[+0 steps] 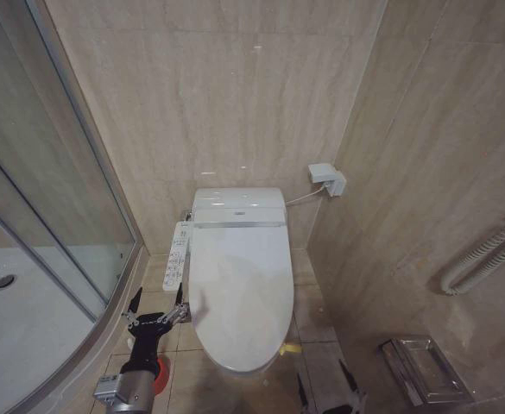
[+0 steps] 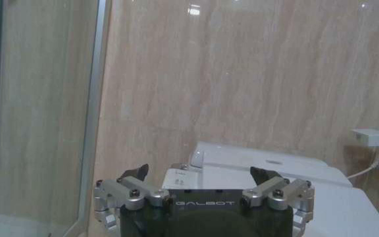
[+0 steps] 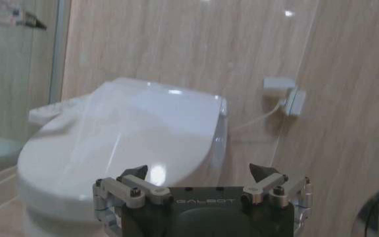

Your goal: Open the toilet lid, clean the toilet bowl with a toilet brush, close the toilet lid, and flush.

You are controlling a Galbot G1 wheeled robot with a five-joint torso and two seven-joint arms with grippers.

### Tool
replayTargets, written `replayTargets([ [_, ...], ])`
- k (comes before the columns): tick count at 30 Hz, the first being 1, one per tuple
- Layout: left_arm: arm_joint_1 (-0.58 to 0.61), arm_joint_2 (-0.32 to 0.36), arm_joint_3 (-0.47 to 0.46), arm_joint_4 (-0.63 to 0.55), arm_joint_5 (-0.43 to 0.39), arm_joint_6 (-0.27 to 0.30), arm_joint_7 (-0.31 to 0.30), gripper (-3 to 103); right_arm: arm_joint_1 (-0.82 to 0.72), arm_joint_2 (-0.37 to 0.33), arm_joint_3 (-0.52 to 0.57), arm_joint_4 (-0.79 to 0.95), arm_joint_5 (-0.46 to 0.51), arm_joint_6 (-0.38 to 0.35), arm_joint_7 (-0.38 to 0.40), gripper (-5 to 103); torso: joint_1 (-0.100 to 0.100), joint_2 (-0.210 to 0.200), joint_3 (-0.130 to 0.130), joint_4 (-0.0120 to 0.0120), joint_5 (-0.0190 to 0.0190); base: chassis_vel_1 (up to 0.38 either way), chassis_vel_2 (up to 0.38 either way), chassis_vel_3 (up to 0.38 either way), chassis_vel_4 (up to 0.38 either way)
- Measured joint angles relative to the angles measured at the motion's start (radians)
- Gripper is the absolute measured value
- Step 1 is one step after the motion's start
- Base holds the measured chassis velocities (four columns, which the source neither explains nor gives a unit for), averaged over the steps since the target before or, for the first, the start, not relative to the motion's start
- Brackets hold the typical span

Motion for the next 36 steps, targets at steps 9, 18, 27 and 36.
replayTargets([
  [9,0.000,0.012,-0.022,0.002,-0.013,0.001,0.001,100,0.110,0.019,0.008,-0.169,-0.030,-0.005,-0.013,100,0.000,0.000,0.000,0.0001,0.0001,0.000,0.000,0.000,0.000],
  [18,-0.030,0.041,-0.023,0.034,-0.036,0.005,0.002,100,0.246,-0.010,0.038,-0.325,0.031,0.004,-0.068,100,0.000,0.000,0.000,-0.0001,0.0000,0.000,0.000,0.000,0.000],
  [27,-0.040,0.051,-0.044,0.059,-0.048,0.002,0.003,100,0.359,-0.013,0.043,-0.424,0.134,0.026,-0.165,100,0.000,0.000,0.000,0.0000,0.0001,0.000,0.000,0.000,0.000],
  [36,-0.022,0.054,-0.066,0.045,-0.051,0.002,0.003,100,0.477,-0.043,0.043,-0.528,0.187,0.047,-0.199,100,0.000,0.000,0.000,0.0002,0.0000,0.000,0.000,0.000,0.000],
])
